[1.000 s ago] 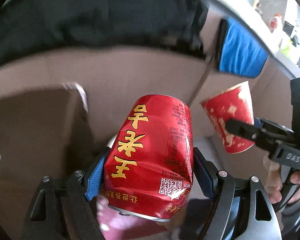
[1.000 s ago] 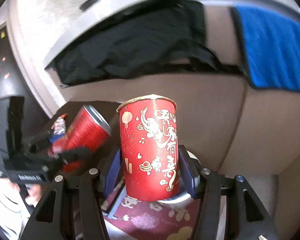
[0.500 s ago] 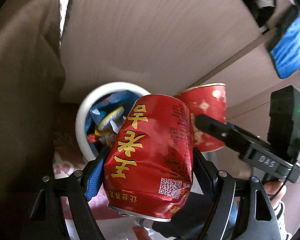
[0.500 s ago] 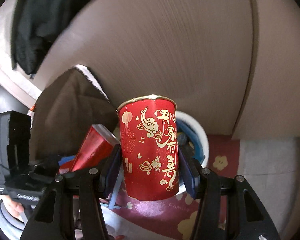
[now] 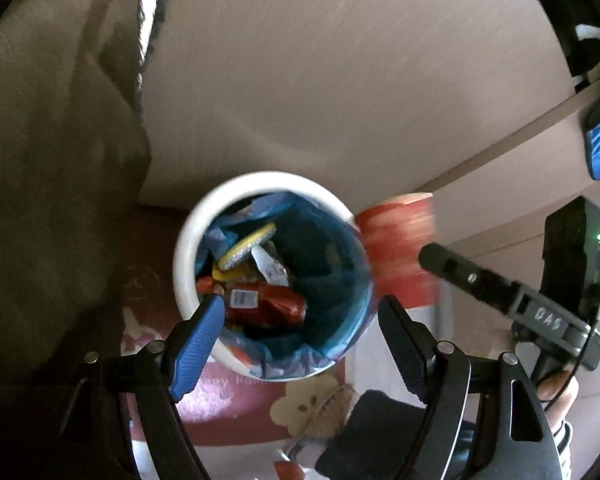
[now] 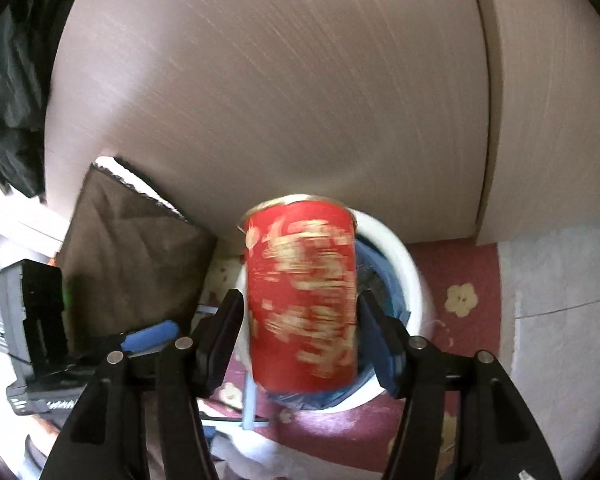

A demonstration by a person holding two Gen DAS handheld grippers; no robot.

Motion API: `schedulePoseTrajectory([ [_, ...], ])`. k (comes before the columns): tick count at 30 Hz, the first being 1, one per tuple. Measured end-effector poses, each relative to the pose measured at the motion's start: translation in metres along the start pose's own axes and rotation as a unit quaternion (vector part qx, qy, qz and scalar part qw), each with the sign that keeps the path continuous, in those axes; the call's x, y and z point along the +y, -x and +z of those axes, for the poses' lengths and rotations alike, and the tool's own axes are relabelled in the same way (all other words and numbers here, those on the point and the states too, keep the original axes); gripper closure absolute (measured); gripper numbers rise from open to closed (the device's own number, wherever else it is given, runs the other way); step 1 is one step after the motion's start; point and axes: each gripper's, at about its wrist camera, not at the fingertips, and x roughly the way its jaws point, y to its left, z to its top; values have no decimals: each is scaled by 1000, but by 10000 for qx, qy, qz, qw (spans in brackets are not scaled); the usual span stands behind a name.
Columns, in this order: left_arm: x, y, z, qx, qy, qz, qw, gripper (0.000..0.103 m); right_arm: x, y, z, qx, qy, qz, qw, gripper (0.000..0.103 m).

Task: Collect trash
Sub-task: 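Carry the can and cup over the bin and open both grippers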

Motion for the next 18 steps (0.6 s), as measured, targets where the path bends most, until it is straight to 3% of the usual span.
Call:
schedulePoseTrajectory([
  [10, -7, 44, 3, -346, -398, 551, 9971, 24, 25, 3, -6, 21, 437, -517, 9977, 46],
  [18, -11, 118, -12, -900, -671, 540, 9922, 25, 76, 40, -16, -233, 1033, -887, 9904, 46],
])
